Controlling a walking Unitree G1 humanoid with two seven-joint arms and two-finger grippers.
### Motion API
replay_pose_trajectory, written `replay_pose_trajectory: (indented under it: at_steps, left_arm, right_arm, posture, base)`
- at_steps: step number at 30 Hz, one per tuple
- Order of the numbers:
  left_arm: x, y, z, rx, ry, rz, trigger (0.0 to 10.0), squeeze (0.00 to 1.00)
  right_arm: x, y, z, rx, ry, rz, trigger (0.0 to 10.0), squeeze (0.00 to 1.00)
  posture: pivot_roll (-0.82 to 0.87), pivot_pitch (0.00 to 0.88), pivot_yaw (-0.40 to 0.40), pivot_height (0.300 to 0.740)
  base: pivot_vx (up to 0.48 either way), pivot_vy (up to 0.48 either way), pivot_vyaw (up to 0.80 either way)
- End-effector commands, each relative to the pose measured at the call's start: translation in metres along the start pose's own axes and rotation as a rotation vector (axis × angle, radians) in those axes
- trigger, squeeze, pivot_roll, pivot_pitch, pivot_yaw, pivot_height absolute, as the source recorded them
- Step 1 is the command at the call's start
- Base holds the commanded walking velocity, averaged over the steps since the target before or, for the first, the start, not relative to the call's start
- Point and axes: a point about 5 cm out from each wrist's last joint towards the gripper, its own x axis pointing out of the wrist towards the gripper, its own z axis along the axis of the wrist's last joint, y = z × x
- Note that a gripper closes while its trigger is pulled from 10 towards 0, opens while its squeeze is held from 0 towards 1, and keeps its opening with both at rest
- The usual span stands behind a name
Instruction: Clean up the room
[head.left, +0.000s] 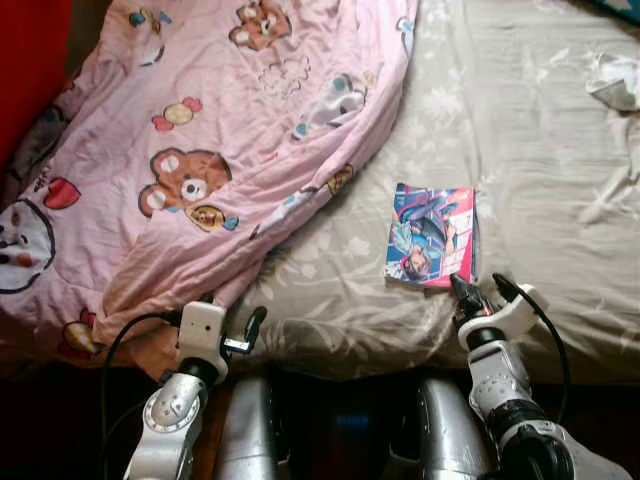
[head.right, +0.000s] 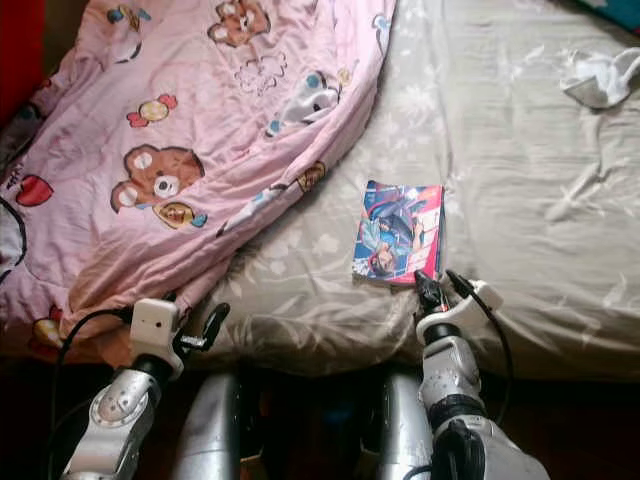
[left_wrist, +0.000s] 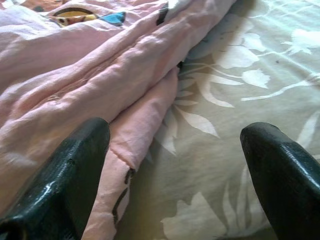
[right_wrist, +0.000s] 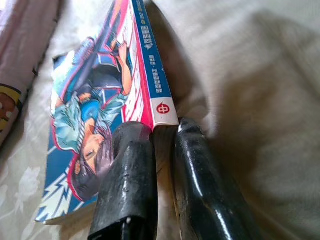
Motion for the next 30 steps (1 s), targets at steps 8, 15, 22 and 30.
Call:
replay_pose_trajectory:
  at_steps: [8,15,22,30]
  left_arm:
    - [0.003,-0.002,-0.012,-0.005,0.024,0.013,10.0,0.0]
    - [0.004,-0.004,-0.015,-0.004,0.02,0.004,10.0,0.0]
    - [0.003,-0.003,-0.016,0.003,0.017,0.004,10.0,0.0]
    - [0.0,-0.002,-0.018,0.008,0.02,0.005,10.0,0.0]
  right_arm:
    - [-0.015,-0.006,-0.003,-0.126,-0.089,-0.02,0.0,0.0]
    - [-0.032,-0.018,-0.025,-0.071,-0.031,-0.072,10.0,0.0]
    - [-0.052,-0.047,-0.042,0.158,-0.004,-0.303,10.0,0.0]
    - [-0.057,-0.057,-0.044,0.257,-0.002,-0.379,10.0,1.0]
  posture:
    - [0.18,0.205,0.015,0.585]
    - [0.17,0.19,0.01,0.585]
    - [0.17,0.193,0.017,0.585]
    - [0.18,0.209,0.018,0.585]
  base:
    - [0.0,0.0,0.0]
    - [0.0,0.0,0.0]
    - [0.0,0.0,0.0]
    - [0.0,0.0,0.0]
